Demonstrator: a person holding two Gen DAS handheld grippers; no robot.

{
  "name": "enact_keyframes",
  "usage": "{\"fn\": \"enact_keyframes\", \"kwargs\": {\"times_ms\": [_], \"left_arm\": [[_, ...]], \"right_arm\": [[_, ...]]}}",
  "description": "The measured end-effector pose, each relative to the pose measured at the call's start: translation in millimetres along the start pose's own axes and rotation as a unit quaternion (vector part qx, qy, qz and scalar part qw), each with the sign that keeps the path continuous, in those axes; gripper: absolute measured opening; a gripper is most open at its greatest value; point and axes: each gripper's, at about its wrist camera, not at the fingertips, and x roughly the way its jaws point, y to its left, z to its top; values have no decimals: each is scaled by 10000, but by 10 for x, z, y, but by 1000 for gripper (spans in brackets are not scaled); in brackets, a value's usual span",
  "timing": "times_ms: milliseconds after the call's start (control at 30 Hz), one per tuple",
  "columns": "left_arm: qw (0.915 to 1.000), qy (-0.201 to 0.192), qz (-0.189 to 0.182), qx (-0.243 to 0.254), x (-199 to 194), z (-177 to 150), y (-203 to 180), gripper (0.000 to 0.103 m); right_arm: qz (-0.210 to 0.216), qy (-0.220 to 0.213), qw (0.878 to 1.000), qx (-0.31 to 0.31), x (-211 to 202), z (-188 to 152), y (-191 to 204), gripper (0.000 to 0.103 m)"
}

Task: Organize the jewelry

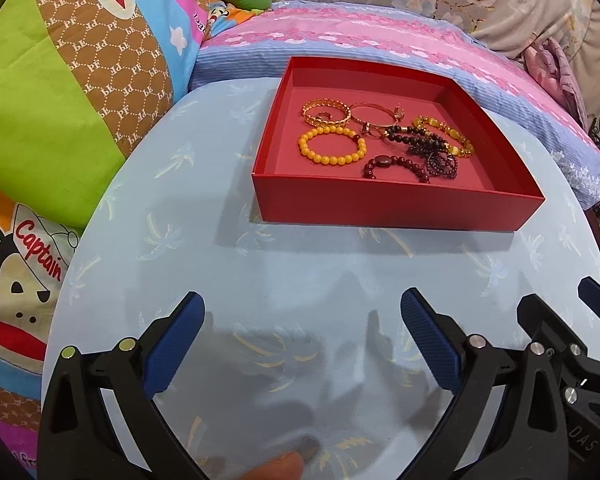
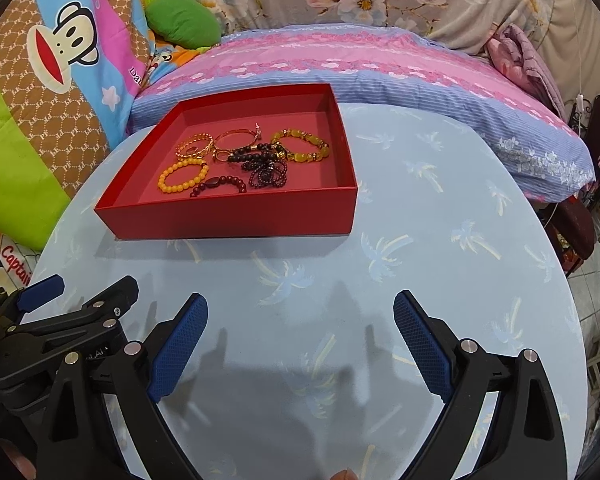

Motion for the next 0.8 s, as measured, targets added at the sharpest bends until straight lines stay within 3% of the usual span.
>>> {"fn": "enact_keyframes", "kwargs": {"times_ms": [800], "left_arm": [[10000,-7,34,59,2,29,-40,94]], "right_arm": [[-158,-82,9998,26,-18,2,-18,90]]}}
